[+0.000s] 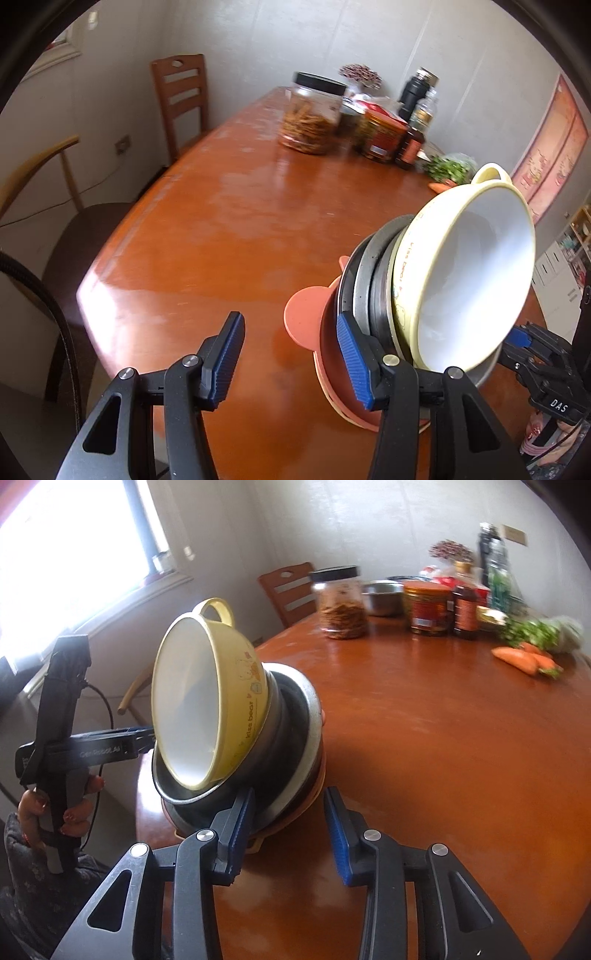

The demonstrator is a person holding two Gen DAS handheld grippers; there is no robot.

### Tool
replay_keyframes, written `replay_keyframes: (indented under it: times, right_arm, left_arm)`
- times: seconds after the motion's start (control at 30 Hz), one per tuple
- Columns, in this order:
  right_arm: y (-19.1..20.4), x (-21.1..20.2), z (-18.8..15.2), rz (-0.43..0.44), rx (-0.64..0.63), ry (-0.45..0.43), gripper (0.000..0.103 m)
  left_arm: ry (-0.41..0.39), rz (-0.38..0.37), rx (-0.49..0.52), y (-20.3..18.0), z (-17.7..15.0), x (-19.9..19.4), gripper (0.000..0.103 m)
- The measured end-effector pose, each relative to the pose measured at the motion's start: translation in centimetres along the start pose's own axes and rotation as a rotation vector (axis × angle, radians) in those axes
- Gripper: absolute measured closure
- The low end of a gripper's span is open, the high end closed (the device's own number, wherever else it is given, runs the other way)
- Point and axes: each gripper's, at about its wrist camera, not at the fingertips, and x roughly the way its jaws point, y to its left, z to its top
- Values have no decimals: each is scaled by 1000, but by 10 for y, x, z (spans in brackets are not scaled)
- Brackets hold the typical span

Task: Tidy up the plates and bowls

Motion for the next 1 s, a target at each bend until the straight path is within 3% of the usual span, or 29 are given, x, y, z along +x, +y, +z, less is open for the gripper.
replay_keyframes:
  times: [0.63, 1.0]
  right_arm:
    - [-120, -71, -28, -168, 167, -74, 64]
    - [-131, -83, -35, -156, 182, -86, 64]
  left_arm:
    - [79, -65, 154, -140, 10, 56, 51]
    - [62, 0, 184, -160, 9, 61, 51]
